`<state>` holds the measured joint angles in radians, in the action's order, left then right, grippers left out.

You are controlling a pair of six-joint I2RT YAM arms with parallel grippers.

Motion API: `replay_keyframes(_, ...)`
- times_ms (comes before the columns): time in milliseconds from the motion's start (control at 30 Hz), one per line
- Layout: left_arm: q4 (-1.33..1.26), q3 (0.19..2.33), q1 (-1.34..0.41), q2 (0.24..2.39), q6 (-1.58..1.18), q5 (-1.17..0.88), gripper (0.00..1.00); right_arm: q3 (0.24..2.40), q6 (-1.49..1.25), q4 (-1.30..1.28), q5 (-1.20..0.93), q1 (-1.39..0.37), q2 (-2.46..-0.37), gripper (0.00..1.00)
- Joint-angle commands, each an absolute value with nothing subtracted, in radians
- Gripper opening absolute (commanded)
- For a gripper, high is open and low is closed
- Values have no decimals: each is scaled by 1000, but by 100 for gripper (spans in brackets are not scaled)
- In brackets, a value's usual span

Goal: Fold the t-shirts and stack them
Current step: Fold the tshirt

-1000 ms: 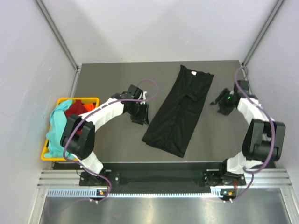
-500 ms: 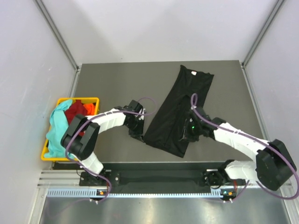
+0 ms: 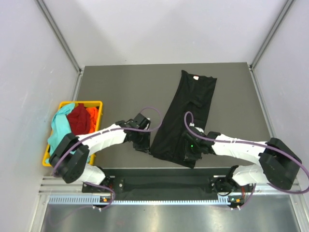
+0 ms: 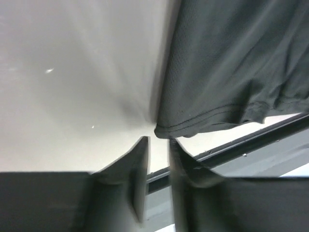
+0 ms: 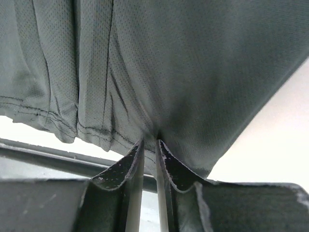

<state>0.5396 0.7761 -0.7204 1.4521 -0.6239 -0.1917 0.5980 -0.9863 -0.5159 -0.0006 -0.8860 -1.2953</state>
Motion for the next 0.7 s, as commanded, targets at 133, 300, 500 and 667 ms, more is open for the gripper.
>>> replay_keyframes(133,554,824,-718,1332,-631,-178,44,578,-1029,-563,55,-923,-1226,21)
replay_keyframes(300,520,842,-707,1400,-604,-192,49,635,-1037,-644,64,-923,-1151,31)
replay_keyframes(500,451,825,-707,1463,-597,-271,48,555,-1091,-629,32,-923,-1108,34)
replay_keyframes(667,423,819,-716,1463,-584,-282,44,508,-1117,-620,34,-923,-1057,31)
